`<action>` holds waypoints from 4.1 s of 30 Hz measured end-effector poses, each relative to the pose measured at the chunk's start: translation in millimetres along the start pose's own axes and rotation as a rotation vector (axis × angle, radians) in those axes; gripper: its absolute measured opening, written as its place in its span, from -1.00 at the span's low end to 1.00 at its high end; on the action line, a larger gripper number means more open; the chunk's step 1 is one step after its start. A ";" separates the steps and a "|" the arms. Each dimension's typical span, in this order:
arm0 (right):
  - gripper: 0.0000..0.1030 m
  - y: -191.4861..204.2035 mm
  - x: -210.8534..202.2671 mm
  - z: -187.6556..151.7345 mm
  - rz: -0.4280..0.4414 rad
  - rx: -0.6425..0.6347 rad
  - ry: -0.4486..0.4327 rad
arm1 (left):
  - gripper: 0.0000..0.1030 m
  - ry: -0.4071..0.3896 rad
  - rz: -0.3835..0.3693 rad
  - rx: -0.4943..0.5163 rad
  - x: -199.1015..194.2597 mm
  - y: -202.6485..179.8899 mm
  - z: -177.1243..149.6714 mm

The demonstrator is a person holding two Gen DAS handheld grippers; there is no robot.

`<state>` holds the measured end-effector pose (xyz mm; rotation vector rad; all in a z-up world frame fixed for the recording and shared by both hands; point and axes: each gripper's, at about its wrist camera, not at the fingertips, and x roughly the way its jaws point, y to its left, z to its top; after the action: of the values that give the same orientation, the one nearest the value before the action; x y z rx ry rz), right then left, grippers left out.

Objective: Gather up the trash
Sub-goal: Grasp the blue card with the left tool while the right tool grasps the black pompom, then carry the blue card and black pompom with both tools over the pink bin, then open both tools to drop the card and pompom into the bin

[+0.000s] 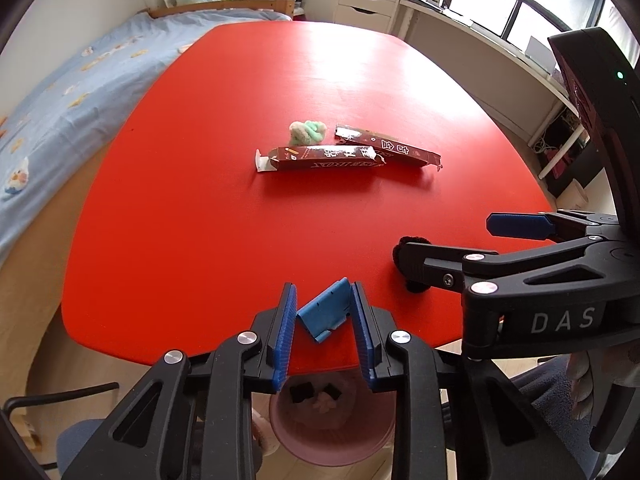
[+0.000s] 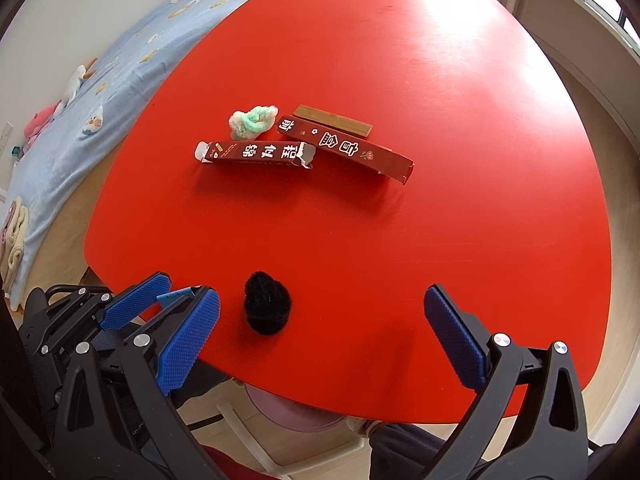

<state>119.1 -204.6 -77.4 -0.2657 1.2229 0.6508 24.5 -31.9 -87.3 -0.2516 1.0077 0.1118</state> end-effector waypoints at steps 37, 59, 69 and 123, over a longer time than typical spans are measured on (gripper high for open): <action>-0.66 -4.4 -19.3 -4.7 -0.032 -0.053 -0.069 | -0.89 -0.002 -0.086 0.045 -8.4 4.7 15.5; -0.66 -3.6 -55.2 -17.0 0.008 -0.057 -0.130 | -0.89 -0.036 -0.117 0.074 -36.7 1.5 22.0; -0.66 9.0 -93.0 -53.7 0.044 -0.086 -0.174 | -0.89 -0.067 -0.159 0.107 -69.1 -2.1 13.6; 0.95 12.7 -124.9 -136.0 0.084 -0.065 -0.173 | 0.85 -0.006 -0.177 0.181 -99.4 7.0 -42.1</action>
<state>-18.6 -305.3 -5.5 -0.2082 1.0521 0.7709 -64.3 -33.8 -25.6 -0.1734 0.9785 -0.1392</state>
